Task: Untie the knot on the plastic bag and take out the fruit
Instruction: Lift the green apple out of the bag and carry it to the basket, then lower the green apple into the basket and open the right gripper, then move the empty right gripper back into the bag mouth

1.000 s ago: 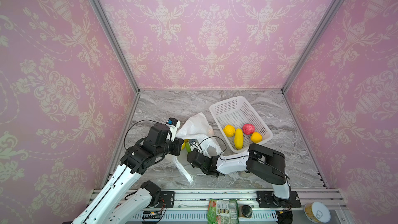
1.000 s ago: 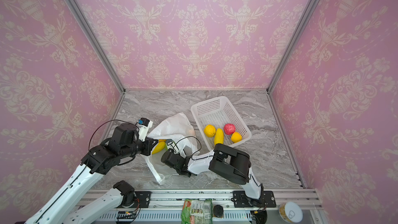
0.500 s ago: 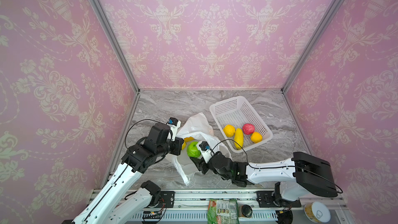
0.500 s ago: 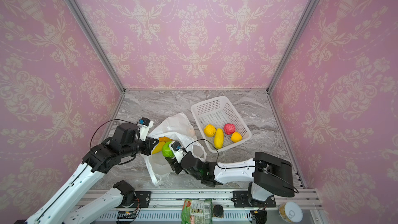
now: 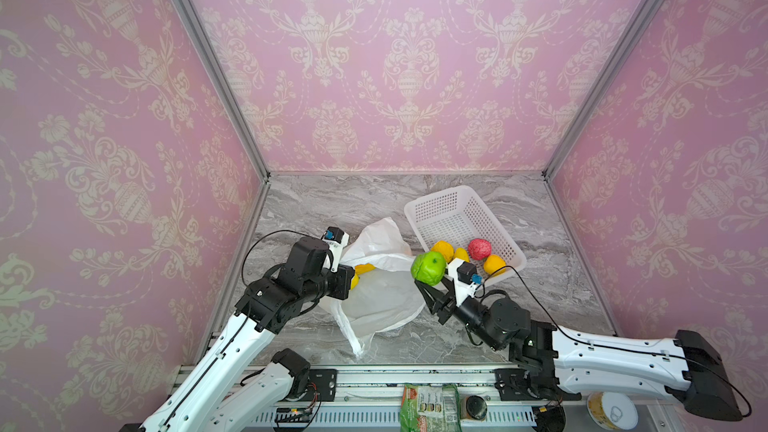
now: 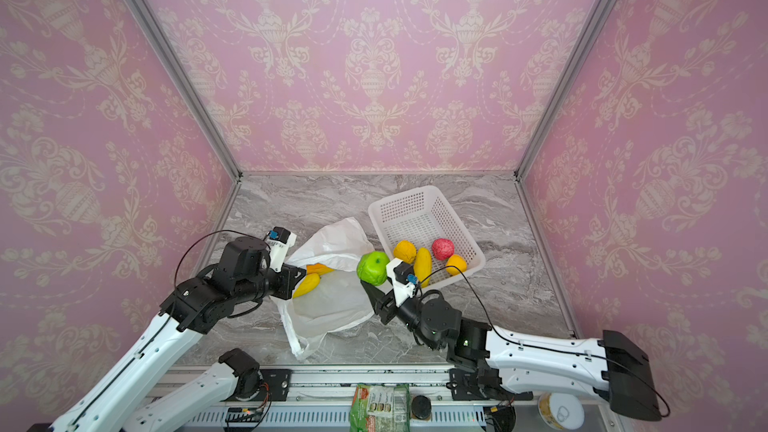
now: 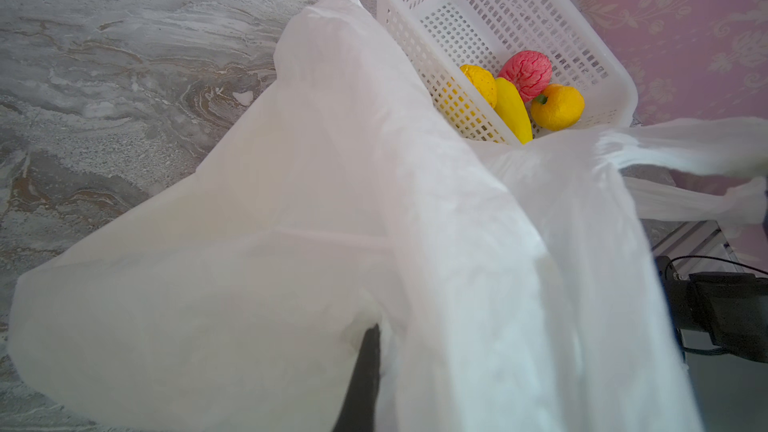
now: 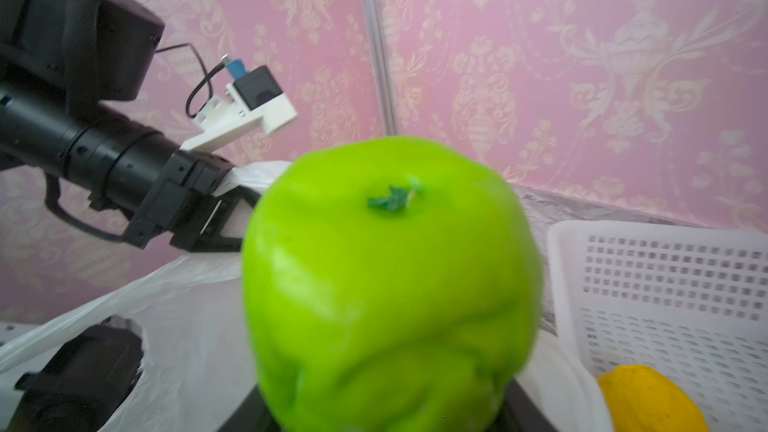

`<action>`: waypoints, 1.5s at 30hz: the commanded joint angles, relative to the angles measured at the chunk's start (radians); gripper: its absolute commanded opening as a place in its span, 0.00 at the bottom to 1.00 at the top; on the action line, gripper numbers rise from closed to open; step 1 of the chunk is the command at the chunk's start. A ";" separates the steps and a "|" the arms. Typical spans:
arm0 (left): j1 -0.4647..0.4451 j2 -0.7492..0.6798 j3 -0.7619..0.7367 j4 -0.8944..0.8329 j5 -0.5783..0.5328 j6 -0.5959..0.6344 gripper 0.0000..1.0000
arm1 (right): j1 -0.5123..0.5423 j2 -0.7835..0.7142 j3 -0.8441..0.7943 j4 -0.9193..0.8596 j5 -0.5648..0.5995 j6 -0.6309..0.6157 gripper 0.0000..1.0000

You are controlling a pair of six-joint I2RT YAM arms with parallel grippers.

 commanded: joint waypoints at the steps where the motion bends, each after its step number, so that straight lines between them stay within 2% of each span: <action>1: 0.007 -0.013 -0.006 -0.016 -0.001 -0.010 0.00 | -0.060 -0.122 -0.064 -0.133 0.170 0.027 0.38; 4: 0.006 -0.010 -0.006 -0.016 -0.001 -0.010 0.00 | -0.153 -0.232 -0.101 -0.237 0.202 0.114 0.38; 7: 0.007 0.004 -0.003 -0.018 0.005 -0.009 0.00 | -0.277 -0.264 -0.098 -0.379 0.170 0.221 0.37; 12: 0.007 -0.012 -0.005 -0.015 0.000 -0.010 0.00 | -0.491 -0.114 -0.016 -0.566 0.009 0.360 0.37; 16: 0.007 -0.001 -0.003 -0.017 0.005 -0.009 0.00 | -0.596 0.054 0.050 -0.603 -0.119 0.395 0.38; 21: 0.007 -0.017 -0.006 -0.015 0.004 -0.009 0.00 | -0.625 0.218 0.101 -0.597 -0.179 0.401 0.47; 27: 0.007 -0.003 -0.004 -0.016 0.010 -0.008 0.00 | -0.653 0.310 0.137 -0.598 -0.209 0.397 0.54; 30: 0.007 -0.017 -0.005 -0.015 0.007 -0.010 0.00 | -0.669 0.334 0.129 -0.580 -0.224 0.404 0.71; 33: 0.007 -0.020 -0.005 -0.014 0.006 -0.010 0.00 | -0.682 0.351 0.131 -0.577 -0.244 0.405 0.80; 38: 0.007 -0.004 -0.003 -0.016 0.008 -0.008 0.00 | -0.687 0.312 0.120 -0.576 -0.230 0.396 0.88; 45: 0.007 -0.010 -0.006 -0.016 0.002 -0.010 0.00 | -0.687 0.118 0.051 -0.554 -0.268 0.370 0.92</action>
